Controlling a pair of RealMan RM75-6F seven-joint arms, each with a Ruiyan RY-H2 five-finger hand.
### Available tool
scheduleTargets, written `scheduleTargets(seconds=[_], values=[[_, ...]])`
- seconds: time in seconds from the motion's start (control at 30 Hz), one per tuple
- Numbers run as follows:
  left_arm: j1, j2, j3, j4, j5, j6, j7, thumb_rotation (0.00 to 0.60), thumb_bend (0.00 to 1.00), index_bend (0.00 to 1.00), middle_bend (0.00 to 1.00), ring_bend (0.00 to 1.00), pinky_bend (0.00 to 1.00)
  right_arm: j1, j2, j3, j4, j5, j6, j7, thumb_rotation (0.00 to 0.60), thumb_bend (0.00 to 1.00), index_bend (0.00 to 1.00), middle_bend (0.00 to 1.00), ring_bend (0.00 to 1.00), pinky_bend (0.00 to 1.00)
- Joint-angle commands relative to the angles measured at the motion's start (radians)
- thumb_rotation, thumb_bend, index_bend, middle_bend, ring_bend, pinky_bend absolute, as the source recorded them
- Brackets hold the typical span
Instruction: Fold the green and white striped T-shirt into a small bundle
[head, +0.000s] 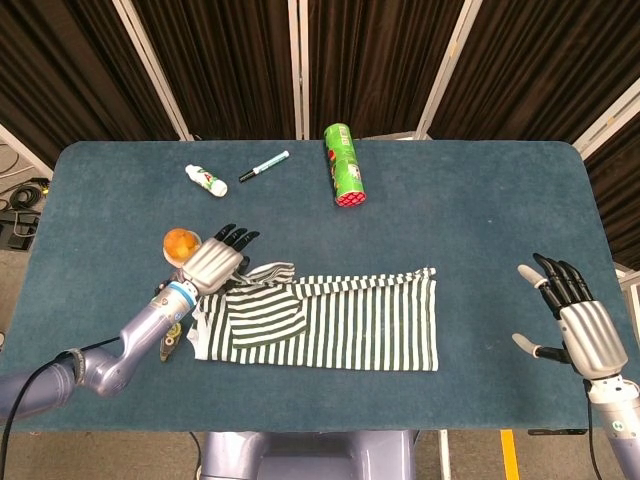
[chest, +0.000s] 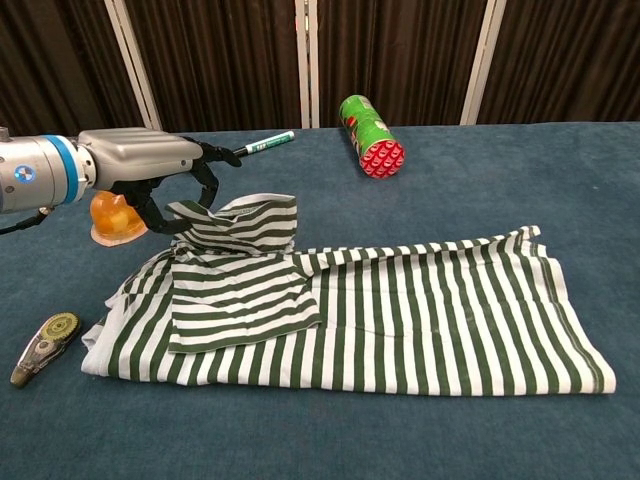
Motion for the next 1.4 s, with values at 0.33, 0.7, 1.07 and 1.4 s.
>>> scheduleTargets(seconds=[0.33,0.7,1.07,1.4], values=[[0.014,0.021,0.078,-0.071,0.038,0.011,0.122,0.600,0.45,0.70,0.00,0.00,0.00,0.001,0.000,-0.002,-0.005,-0.010,0.003,-0.003,0.600,0.00,0.16,0.00,0.00,0.00],[0.028,0.031,0.083,-0.087,-0.012,0.045,0.212,0.600,0.14,0.00,0.00,0.00,0.00,0.001,0.001,-0.002,-0.008,-0.014,0.007,-0.003,0.600,0.00,0.16,0.00,0.00,0.00],[0.054,0.077,0.110,-0.054,0.121,0.092,0.103,0.600,0.15,0.00,0.00,0.00,0.00,-0.001,0.002,-0.003,-0.014,-0.016,0.010,-0.008,0.600,0.00,0.16,0.00,0.00,0.00],[0.068,0.013,0.239,0.291,0.499,0.257,-0.294,0.600,0.14,0.08,0.00,0.00,0.00,0.002,-0.002,-0.005,-0.016,-0.017,0.003,-0.017,0.600,0.00,0.16,0.00,0.00,0.00]])
